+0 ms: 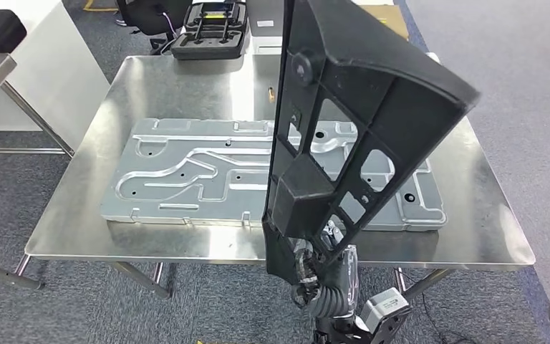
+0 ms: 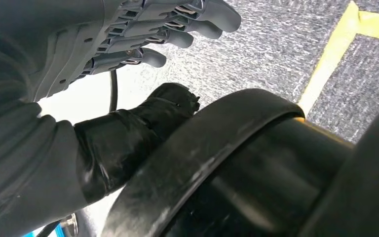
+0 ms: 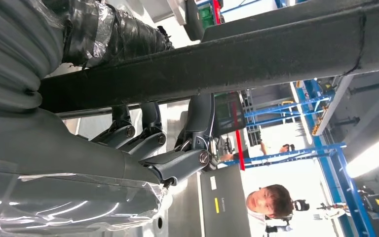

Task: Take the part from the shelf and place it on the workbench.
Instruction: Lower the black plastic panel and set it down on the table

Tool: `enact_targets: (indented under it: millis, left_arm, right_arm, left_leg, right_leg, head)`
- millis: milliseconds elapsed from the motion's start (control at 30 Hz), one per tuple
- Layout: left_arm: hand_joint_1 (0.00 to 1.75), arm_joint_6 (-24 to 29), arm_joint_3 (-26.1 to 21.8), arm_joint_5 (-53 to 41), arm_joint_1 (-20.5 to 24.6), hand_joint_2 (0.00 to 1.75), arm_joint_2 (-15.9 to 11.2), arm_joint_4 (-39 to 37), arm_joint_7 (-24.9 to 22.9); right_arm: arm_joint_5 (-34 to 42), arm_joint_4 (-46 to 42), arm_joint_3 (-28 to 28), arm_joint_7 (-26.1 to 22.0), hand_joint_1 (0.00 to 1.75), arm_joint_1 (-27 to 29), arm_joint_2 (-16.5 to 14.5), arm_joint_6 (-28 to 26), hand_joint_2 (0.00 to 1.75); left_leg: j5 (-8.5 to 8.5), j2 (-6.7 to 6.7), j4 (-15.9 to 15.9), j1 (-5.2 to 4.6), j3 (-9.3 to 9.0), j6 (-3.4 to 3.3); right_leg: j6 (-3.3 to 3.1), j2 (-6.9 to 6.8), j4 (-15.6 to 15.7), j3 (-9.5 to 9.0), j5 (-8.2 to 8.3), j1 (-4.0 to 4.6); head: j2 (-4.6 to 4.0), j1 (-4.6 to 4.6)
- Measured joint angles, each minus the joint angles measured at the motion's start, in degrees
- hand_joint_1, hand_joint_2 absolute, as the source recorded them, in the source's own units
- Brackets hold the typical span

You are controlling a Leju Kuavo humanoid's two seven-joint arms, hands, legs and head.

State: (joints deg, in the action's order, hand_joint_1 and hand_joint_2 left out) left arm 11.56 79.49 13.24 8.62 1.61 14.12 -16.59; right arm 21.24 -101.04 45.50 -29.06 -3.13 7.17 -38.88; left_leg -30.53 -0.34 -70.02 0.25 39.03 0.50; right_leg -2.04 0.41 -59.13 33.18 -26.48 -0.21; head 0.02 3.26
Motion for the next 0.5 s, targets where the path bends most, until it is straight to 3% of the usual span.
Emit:
enact_targets:
  millis: [67, 100, 167, 267, 333, 400, 433, 467, 500]
  left_arm:
    - [0.0, 0.01, 0.0, -0.19, 0.03, 1.75, -0.04, 0.0, 0.05]
    - [0.0, -0.01, 0.0, -0.38, 0.06, 1.75, -0.05, 0.0, 0.13]
    - [0.0, -0.13, 0.0, -0.91, 0.08, 1.75, -0.05, 0.0, 0.41]
    - [0.0, -0.21, 0.0, -1.94, 0.06, 1.75, 0.02, 0.0, 1.23]
    - [0.0, -0.21, 0.0, -2.81, 0.14, 1.75, 0.12, 0.0, 1.97]
    - [0.0, -0.11, 0.0, -3.45, 0.16, 1.75, 0.19, 0.0, 2.74]
    - [0.0, 0.06, 0.0, -3.64, 0.14, 1.75, 0.23, 0.0, 3.13]
    - [0.0, 0.32, 0.0, -3.74, 0.12, 1.75, 0.27, 0.0, 3.5]
    - [0.0, 0.63, 0.0, -3.79, 0.1, 1.75, 0.32, 0.0, 3.82]
  right_arm:
    - [-1.8, -0.11, -0.21, 0.84, 1.75, -0.27, 0.01, -0.15, 1.75]
    - [-4.07, -0.27, -0.32, 2.16, 1.75, -0.61, 0.03, -0.22, 1.75]
    - [-11.71, -0.77, -0.59, 7.45, 1.75, -2.04, 0.22, -0.28, 1.75]
    - [-25.61, -2.04, -0.95, 20.82, 1.75, -6.94, 2.09, 0.34, 1.75]
    - [-33.17, -2.6, -1.4, 29.61, 1.75, -11.22, 4.34, 1.92, 1.75]
    - [-38.6, -2.7, -1.99, 35.11, 1.75, -14.83, 6.81, 4.27, 1.75]
    - [-41.06, -2.69, -2.27, 36.82, 1.75, -16.33, 8.11, 5.49, 1.75]
    - [-44.0, -2.68, -2.53, 38.36, 1.75, -17.73, 9.41, 6.71, 1.75]
    - [-47.66, -2.67, -2.79, 40.14, 1.75, -19.05, 10.68, 7.99, 1.75]
  left_leg:
    - [3.96, 0.0, 7.73, -0.27, -3.13, -0.77]
    - [4.76, 0.01, 10.23, -0.45, -4.16, -1.12]
    - [4.65, 0.0, 11.64, -0.77, -4.67, -1.54]
    - [5.15, 0.2, 12.94, -0.4, -5.28, -2.36]
    - [5.39, 0.35, 13.53, -0.25, -5.66, -2.79]
    - [5.32, 0.35, 13.44, -0.24, -5.67, -2.97]
    - [5.25, 0.32, 13.33, -0.22, -5.68, -2.98]
    - [5.12, 0.26, 13.15, -0.17, -5.69, -2.94]
    - [4.91, 0.19, 12.84, -0.09, -5.7, -2.82]
  right_leg:
    - [0.24, 0.11, -0.03, -0.5, -0.42, 0.12]
    - [0.45, 0.15, -0.05, -0.51, -0.52, 0.14]
    - [0.93, 0.21, 0.02, -0.3, -0.5, 0.14]
    - [1.77, 0.11, -1.1, 0.16, -1.48, 0.17]
    - [2.21, -0.01, -6.55, 2.65, -4.38, 0.06]
    - [2.64, -0.03, -13.51, 6.19, -6.86, -0.11]
    - [2.87, -0.04, -15.07, 7.15, -6.76, -0.26]
    - [3.11, -0.06, -14.48, 7.09, -5.55, -0.47]
    - [3.34, -0.1, -11.77, 6.01, -3.45, -0.74]
  head:
    - [0.0, -0.03]
    - [0.0, -0.05]
    - [0.0, -0.04]
    - [0.0, -0.1]
    - [0.0, -0.19]
    - [0.0, -0.22]
    - [0.0, -0.22]
    - [0.0, -0.23]
    - [0.0, -0.24]
